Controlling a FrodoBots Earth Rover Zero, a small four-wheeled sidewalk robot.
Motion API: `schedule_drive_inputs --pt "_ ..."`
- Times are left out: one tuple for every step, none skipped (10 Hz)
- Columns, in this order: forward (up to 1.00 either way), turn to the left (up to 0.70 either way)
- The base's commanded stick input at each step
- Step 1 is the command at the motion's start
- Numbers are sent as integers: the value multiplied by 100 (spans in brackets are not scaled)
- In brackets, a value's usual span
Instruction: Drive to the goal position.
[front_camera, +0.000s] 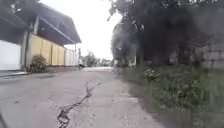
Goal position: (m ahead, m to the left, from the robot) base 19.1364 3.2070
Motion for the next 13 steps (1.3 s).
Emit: schedule_drive_inputs --pt "70 0" --pt "70 0" --pt "70 0" --pt "70 0" --pt "70 0" --pt "70 0" --pt "70 -20" --pt "70 -35" --pt "70 -35" --pt "70 -24" --pt "70 -7" --pt "70 0" --pt "70 0"
